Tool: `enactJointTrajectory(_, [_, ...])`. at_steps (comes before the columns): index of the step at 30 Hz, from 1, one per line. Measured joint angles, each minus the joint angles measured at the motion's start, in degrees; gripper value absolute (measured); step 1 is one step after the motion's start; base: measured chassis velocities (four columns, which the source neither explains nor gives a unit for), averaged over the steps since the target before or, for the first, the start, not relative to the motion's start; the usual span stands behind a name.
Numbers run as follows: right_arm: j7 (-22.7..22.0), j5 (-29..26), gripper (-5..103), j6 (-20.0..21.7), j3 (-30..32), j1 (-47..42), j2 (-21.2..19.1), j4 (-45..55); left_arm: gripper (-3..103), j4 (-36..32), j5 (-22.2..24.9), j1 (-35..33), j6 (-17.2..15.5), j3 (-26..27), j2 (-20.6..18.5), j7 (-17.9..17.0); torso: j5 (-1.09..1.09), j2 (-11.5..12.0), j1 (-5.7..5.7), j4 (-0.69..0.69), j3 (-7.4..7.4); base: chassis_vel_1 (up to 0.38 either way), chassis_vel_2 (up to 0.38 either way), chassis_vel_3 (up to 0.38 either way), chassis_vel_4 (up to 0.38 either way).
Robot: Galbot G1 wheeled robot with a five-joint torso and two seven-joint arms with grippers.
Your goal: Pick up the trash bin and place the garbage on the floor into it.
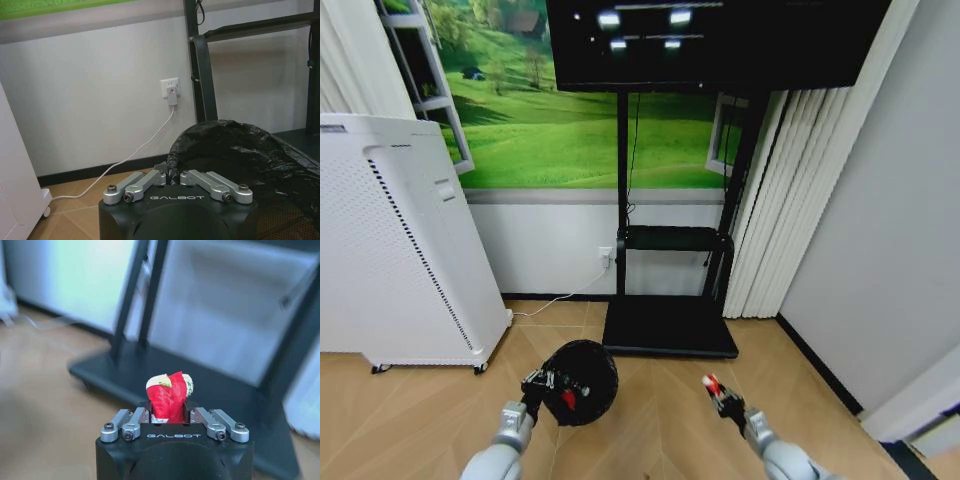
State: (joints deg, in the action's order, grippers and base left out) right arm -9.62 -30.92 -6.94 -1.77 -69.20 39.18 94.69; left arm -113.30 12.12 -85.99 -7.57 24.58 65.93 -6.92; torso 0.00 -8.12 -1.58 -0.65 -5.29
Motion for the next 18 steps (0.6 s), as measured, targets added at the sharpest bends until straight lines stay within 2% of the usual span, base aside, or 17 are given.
enactJointTrajectory(8, [3.63, -2.28, 31, -3.26, -0.12, 0.44, -1.88, 10.05, 6, 0.98, -0.02, 1.93, 0.01, -0.66, 0.67, 0.04, -0.02, 0.00, 0.00, -0.01, 0.00, 0.000, 0.000, 0.000, 0.000])
enactJointTrajectory(13, [7.40, -2.45, 31, -6.09, -1.91, 1.02, -0.37, 13.64, 6, 2.12, -0.17, 3.20, 0.04, -2.48, 2.39, 0.15, 0.00, 0.00, 0.00, -0.01, 0.00, 0.000, 0.000, 0.000, 0.000])
enactJointTrajectory(18, [9.30, -1.62, 31, -6.75, -3.72, 2.08, 0.92, 13.92, 6, 3.32, -1.06, 4.29, 0.06, -4.84, 3.83, 0.19, 0.00, 0.00, 0.00, -0.01, 0.00, 0.000, 0.000, 0.000, 0.000])
